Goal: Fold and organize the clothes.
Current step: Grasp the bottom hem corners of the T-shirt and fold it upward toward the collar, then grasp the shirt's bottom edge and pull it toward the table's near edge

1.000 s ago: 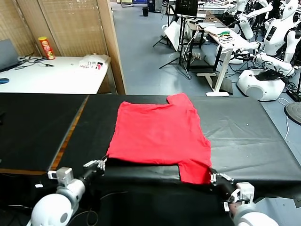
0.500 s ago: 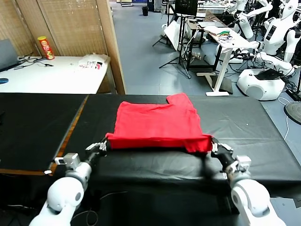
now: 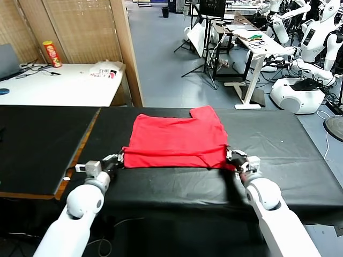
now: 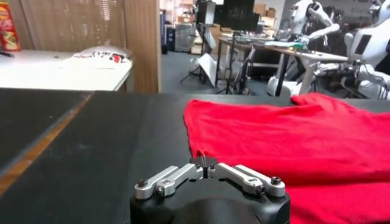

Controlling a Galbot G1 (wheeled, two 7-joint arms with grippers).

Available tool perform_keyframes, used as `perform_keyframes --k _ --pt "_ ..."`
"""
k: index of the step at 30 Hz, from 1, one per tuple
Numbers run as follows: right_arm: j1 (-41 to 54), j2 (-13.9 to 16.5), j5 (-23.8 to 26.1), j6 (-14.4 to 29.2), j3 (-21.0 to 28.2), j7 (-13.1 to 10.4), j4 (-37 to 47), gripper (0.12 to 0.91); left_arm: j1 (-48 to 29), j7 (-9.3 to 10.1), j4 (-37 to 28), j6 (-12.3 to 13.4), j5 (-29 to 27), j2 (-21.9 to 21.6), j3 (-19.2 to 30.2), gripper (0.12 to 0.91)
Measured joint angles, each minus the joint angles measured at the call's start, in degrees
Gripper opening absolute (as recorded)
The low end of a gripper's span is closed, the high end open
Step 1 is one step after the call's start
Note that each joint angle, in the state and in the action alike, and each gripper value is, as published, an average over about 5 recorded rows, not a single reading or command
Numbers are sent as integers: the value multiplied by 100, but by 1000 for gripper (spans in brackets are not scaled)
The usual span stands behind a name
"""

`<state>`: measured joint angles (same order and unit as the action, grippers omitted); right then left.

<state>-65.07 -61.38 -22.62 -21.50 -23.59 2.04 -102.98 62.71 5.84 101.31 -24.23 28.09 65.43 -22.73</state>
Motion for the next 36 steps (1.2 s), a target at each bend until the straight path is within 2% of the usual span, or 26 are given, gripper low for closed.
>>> perform_keyframes --k 2,5,7,9,12,17,20,22,29,32,36 --pt "-220 13 3 -14 -71 -11 -184 783 39 -5 38 -4 -5 -22 -1 550" --pt "-480 -4 14 -36 -119 -30 -350 796 112 -10 104 -10 -8 -44 1 705" --pt "-585 -32 20 -51 -124 -63 -386 794 173 -16 149 -16 -7 -46 3 768" --pt "-642 -65 23 -69 -118 -113 -391 773 231 -28 175 -21 0 -39 4 789" --pt "-674 -117 27 -82 -104 -174 -352 665 296 -77 176 -24 37 -19 -2 797" --pt "-710 -206 46 -105 -67 -201 -247 388 321 -128 103 -40 185 15 -21 782" --pt "-757 -259 52 -90 -40 -267 -237 221 332 -143 55 -68 255 29 -48 675" --pt "-798 -282 42 -74 -36 -360 -277 151 351 -167 34 -92 291 30 -73 559" --pt "-1023 -191 -27 -402 -149 -566 -739 128 465 -263 87 -119 212 -25 -129 185" --pt "-1211 -111 -44 -588 -223 -611 -1028 128 547 -309 181 -106 -161 -91 -126 124" --pt "-1567 -49 -52 -765 -368 -657 -1409 128 723 -343 364 -135 -627 -238 -139 127"
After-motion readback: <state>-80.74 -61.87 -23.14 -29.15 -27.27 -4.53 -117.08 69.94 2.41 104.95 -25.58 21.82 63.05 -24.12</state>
